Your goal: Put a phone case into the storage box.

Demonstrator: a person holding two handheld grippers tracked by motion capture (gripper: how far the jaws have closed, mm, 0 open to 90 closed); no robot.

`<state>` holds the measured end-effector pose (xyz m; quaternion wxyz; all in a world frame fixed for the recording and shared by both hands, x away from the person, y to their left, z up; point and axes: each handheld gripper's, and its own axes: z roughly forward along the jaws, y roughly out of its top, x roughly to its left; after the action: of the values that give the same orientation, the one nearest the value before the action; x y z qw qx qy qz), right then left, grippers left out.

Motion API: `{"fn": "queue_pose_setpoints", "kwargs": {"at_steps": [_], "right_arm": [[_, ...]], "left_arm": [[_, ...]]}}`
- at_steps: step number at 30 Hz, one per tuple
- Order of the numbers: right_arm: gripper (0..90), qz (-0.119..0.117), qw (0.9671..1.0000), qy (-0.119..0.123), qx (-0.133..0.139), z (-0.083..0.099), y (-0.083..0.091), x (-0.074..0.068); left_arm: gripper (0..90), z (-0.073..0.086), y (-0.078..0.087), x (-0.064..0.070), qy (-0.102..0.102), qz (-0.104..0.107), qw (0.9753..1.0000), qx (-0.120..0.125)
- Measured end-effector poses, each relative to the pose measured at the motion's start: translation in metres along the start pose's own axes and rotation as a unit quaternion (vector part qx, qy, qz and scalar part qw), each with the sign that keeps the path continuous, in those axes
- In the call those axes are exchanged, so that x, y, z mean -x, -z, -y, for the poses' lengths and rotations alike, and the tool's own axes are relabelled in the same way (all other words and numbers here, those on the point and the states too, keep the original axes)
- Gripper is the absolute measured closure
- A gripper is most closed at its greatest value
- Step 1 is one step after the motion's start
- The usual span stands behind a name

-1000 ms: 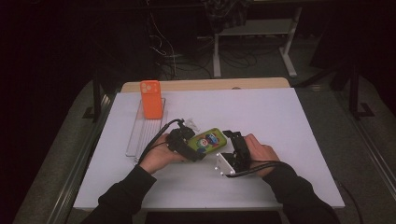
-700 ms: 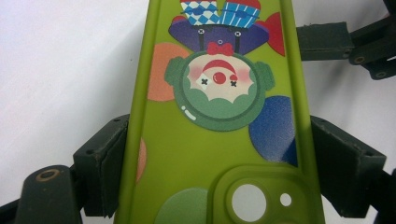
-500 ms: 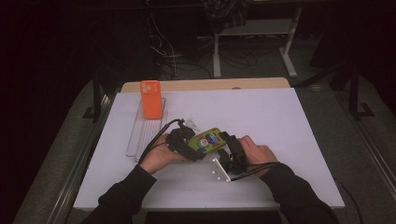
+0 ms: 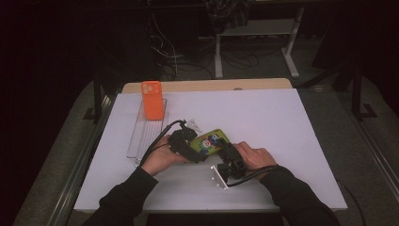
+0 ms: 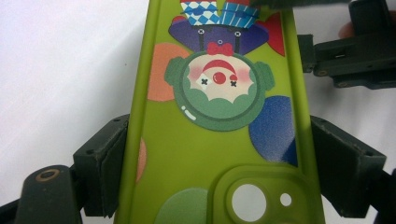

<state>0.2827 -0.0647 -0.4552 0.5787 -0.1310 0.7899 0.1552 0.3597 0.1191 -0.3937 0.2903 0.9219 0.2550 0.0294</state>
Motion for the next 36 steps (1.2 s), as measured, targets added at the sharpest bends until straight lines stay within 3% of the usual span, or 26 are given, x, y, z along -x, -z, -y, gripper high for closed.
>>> {"fn": "queue_pose_setpoints", "kwargs": {"at_steps": [8, 18, 21, 28, 36], "right_arm": [[61.1, 0.013, 0.9996, 0.026, 0.004, -0.0052, -0.0010, -0.0057], [73.1, 0.016, 0.9995, 0.026, 0.002, -0.0050, 0.0007, -0.0043], [74.7, 0.018, 0.9995, 0.026, 0.001, -0.0050, 0.0013, -0.0035], [75.4, 0.019, 0.9994, 0.028, 0.003, -0.0059, 0.0025, -0.0027], [75.5, 0.015, 0.9998, 0.014, -0.008, -0.0016, 0.0021, 0.0012]], "left_arm": [[15.3, 0.0001, -0.0018, 0.0012, -0.001, 0.002, 1.0000, 0.002], [15.2, 0.0002, -0.0019, 0.0007, -0.001, 0.003, 1.0000, 0.003], [15.0, 0.0002, -0.0013, 0.0010, 0.007, 0.005, 0.9999, 0.011], [13.1, 0.0019, -0.0010, 0.0013, 0.004, 0.003, 0.9999, 0.016], [0.0, 0.0033, 0.0060, -0.0014, -0.001, 0.003, 0.9995, 0.031]]}}
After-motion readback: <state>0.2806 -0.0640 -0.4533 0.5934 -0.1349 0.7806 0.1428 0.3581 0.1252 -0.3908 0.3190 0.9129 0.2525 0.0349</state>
